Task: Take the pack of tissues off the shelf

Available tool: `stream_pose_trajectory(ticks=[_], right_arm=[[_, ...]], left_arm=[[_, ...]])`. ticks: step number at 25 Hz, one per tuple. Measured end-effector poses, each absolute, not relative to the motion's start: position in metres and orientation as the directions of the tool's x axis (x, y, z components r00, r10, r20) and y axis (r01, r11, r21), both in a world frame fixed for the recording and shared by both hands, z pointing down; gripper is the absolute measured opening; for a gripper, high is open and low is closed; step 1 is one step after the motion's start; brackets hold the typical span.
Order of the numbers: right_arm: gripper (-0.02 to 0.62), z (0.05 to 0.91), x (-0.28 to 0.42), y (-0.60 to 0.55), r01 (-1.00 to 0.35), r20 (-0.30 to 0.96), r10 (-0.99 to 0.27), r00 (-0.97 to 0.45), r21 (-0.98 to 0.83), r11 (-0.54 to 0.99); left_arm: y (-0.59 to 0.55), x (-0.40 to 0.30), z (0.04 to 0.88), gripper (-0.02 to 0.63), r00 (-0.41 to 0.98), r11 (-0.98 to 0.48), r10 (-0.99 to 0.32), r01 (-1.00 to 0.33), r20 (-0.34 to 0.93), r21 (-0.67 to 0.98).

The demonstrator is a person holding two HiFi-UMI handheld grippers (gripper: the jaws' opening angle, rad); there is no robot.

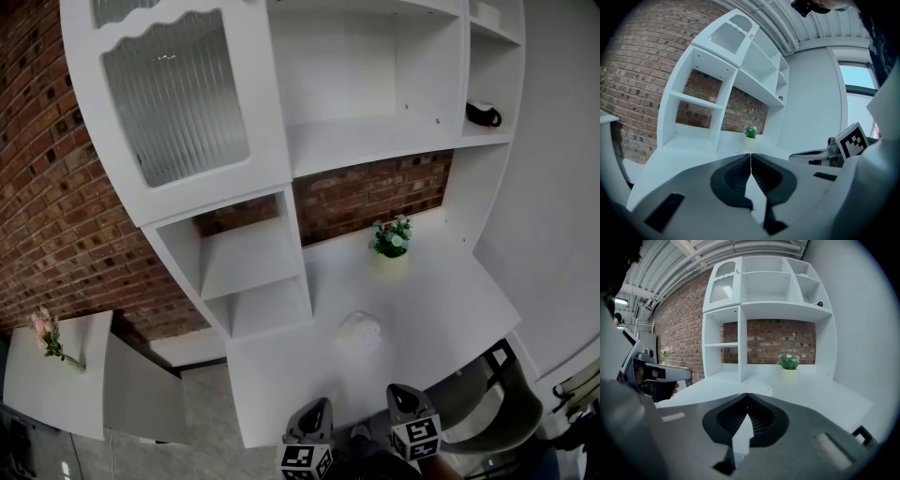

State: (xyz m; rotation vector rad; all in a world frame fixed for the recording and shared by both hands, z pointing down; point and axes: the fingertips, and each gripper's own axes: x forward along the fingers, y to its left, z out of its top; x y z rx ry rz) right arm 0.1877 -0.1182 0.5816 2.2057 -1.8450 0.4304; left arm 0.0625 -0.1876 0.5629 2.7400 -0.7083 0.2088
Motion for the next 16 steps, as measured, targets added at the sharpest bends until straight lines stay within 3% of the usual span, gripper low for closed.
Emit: stream_pose_trajectory(ticks=[16], right_arm=[[0.005,0.593,0.190,-0.114,-0.986,0.383,-0.910,0.155,0.008,-0.165]], left_arm=[[-0.188,0.067,0.572,0.011,0.864,-0.832,-0.441,-0.494,0.242,0.251]])
